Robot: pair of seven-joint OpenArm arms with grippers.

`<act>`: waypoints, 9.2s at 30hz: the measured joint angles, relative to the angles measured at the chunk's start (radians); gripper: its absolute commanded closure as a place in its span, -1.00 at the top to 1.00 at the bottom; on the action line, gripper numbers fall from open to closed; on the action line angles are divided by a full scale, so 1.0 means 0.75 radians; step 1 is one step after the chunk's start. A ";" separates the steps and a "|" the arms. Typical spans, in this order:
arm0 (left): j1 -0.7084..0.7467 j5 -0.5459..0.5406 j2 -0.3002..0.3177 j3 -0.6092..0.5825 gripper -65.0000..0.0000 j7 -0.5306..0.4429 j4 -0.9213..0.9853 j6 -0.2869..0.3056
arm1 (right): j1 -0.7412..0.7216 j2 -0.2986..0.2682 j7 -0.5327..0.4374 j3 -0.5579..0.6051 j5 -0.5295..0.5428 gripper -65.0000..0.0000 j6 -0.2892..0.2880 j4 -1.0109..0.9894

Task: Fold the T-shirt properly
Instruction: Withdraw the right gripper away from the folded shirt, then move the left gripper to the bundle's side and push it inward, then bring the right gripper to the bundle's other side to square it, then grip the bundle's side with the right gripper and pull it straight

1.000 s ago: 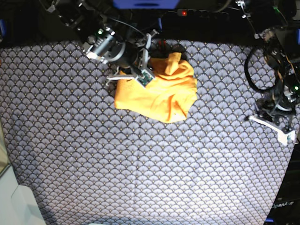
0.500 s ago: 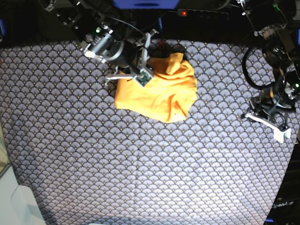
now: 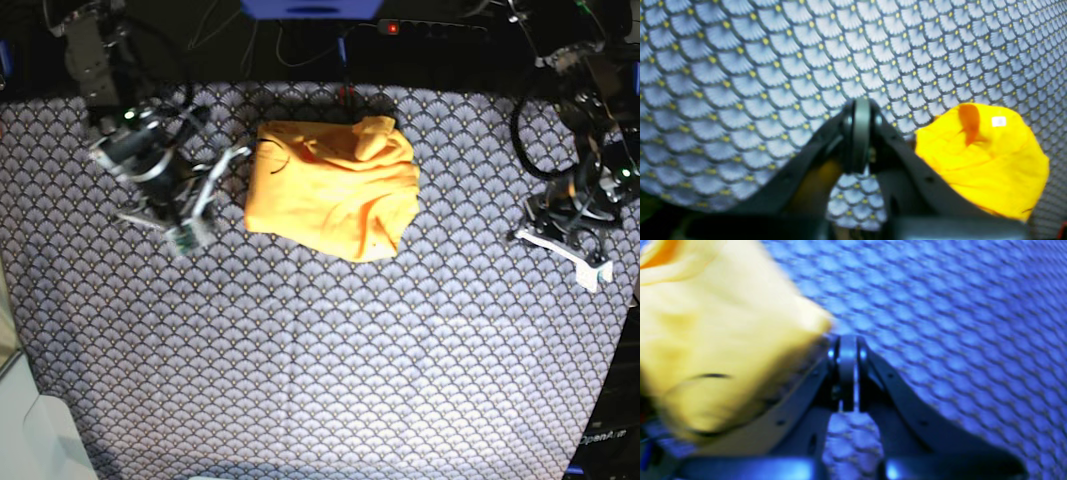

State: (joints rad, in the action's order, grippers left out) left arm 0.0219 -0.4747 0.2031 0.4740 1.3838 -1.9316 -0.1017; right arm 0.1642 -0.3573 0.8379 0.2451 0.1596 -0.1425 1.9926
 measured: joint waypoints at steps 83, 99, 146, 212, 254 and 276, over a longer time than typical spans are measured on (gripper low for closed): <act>-0.188 -0.052 -0.074 -0.644 0.00 0.020 0.488 -0.010 | 0.022 0.004 0.013 -0.157 -0.004 -1.00 -0.003 -0.063; -0.136 -0.062 -0.072 -0.644 -1.00 0.007 0.486 -0.010 | 0.022 0.004 0.013 -0.157 -0.004 -1.00 -0.003 -0.063; 0.037 -0.531 0.102 -0.668 -1.00 0.011 0.554 -0.013 | 0.086 0.113 -0.015 -0.214 0.021 -1.00 -0.497 -0.016; 0.036 -0.525 0.169 -0.668 -1.00 0.009 0.549 -0.010 | 0.191 0.326 -0.221 -0.021 0.004 -1.00 -0.732 -0.019; 0.036 -0.525 0.191 -0.667 -1.00 0.006 0.551 -0.010 | -0.040 0.283 -0.134 -0.188 0.038 -1.00 -0.736 -0.022; 0.011 -0.521 0.194 -0.667 -1.00 0.010 0.551 -0.011 | 0.107 0.318 -0.462 -0.196 0.028 -1.00 -0.736 -0.495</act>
State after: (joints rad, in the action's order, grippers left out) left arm 0.0299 -0.8654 0.3489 -0.0265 1.3911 -1.5181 -0.1097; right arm 0.2443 -0.1188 0.4915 0.0982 0.1806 -0.6945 1.6211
